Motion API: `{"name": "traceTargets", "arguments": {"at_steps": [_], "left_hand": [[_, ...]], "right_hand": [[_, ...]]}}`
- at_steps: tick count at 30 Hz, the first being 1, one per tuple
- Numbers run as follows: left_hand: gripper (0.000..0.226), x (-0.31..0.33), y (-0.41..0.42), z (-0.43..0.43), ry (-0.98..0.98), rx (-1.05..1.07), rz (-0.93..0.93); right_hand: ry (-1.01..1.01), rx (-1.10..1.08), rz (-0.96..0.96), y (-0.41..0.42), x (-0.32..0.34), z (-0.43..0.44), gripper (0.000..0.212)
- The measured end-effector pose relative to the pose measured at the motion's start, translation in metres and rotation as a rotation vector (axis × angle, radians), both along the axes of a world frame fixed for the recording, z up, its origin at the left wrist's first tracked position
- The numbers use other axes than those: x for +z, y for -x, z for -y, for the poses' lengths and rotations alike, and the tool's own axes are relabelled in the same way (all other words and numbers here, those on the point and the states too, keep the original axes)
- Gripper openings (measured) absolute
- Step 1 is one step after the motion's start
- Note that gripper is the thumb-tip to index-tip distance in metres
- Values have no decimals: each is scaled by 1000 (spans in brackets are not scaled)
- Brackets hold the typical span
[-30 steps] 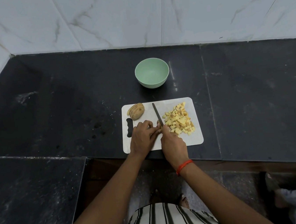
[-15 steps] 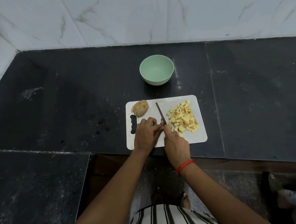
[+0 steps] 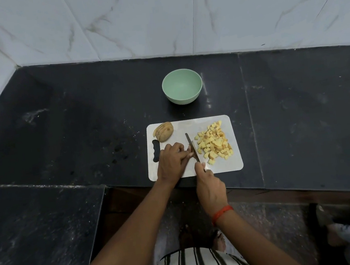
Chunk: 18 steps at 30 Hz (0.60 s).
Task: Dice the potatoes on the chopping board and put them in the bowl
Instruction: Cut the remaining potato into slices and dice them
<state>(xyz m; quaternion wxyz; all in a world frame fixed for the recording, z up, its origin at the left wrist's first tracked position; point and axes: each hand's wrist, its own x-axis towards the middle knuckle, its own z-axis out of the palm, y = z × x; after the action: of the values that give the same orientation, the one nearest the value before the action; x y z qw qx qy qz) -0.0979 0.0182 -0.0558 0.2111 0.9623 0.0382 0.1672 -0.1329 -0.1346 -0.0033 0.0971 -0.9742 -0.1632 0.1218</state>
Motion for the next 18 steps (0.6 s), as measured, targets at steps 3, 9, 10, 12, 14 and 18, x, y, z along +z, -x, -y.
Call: {"name": "traceTargets", "arguments": {"at_steps": [3,9,10,12,14,18], "left_hand": [[38,1,1,-1,-3,0,-13],[29,3,2,0,31,13,-40],[28,3,2,1,46,23,-41],[25,4,1,3,97,52,-47],[21,5,0,2,162,77,-56],[33,20,-6,-3,235,31,-142]], "right_hand": [[-1,6,-15,18,-4,16,25],[7,11,-133,58,-8,65,40],[-56,-2,-131,65,-10,75,33],[-272,-66,-103,73,-13,86,20],[-449,-94,-27,63,-14,84,25],[-670,-83,175,0,1,60,13]]}}
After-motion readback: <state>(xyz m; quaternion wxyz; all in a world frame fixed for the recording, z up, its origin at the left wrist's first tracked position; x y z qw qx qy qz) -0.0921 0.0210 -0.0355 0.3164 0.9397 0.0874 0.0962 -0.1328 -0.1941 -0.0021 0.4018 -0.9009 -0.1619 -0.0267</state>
